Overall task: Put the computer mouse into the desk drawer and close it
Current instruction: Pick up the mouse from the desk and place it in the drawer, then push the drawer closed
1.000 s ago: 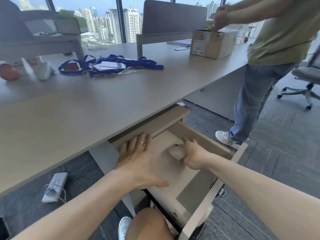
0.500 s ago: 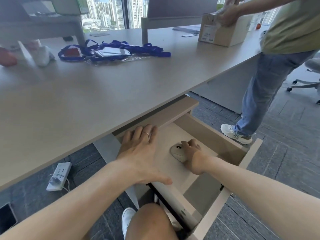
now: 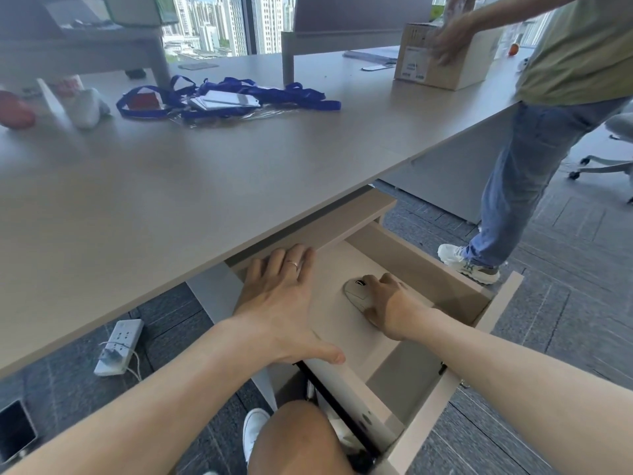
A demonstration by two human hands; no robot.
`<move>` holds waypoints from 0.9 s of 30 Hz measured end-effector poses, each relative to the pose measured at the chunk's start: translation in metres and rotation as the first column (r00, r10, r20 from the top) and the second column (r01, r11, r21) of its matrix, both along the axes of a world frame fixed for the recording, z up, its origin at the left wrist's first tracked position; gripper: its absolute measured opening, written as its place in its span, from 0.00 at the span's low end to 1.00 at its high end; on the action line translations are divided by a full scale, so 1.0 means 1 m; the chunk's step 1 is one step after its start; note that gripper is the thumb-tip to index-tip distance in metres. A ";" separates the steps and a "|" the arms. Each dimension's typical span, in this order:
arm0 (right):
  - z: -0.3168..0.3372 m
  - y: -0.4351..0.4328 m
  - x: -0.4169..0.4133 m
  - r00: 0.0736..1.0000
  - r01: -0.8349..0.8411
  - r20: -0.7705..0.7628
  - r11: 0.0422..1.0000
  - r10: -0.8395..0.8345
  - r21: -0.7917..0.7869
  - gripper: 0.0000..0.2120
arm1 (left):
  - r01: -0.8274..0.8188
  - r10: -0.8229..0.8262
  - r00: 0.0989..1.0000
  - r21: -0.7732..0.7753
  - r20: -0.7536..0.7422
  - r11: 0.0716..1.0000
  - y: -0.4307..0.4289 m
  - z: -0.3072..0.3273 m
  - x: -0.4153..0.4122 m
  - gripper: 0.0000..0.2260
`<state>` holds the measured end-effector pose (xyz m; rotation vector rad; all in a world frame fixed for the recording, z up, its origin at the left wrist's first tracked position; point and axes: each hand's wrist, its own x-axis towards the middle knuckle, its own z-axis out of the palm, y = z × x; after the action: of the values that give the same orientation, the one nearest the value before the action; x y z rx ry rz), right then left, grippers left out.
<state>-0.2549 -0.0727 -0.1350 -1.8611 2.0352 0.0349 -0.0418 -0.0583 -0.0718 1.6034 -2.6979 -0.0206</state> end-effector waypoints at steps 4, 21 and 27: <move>-0.001 -0.001 -0.001 1.000 0.016 -0.011 1.000 -0.016 0.015 0.29 | -0.003 0.003 1.000 -0.012 0.014 1.000 0.001 0.001 -0.001 0.66; 0.060 0.105 -0.055 0.993 0.086 -0.051 0.948 -0.106 -0.307 0.35 | -0.077 0.081 0.996 0.125 -0.024 0.989 0.009 0.007 -0.003 0.69; 0.052 0.129 -0.046 0.783 0.555 0.455 0.806 -0.424 -0.205 0.49 | -0.210 0.233 0.957 0.141 -0.175 0.968 0.036 0.000 0.005 0.68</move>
<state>-0.3005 0.0559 -0.0834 -1.2740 2.2544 -0.8042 -0.0367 -0.0225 -0.0722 1.8238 -2.4030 -0.3257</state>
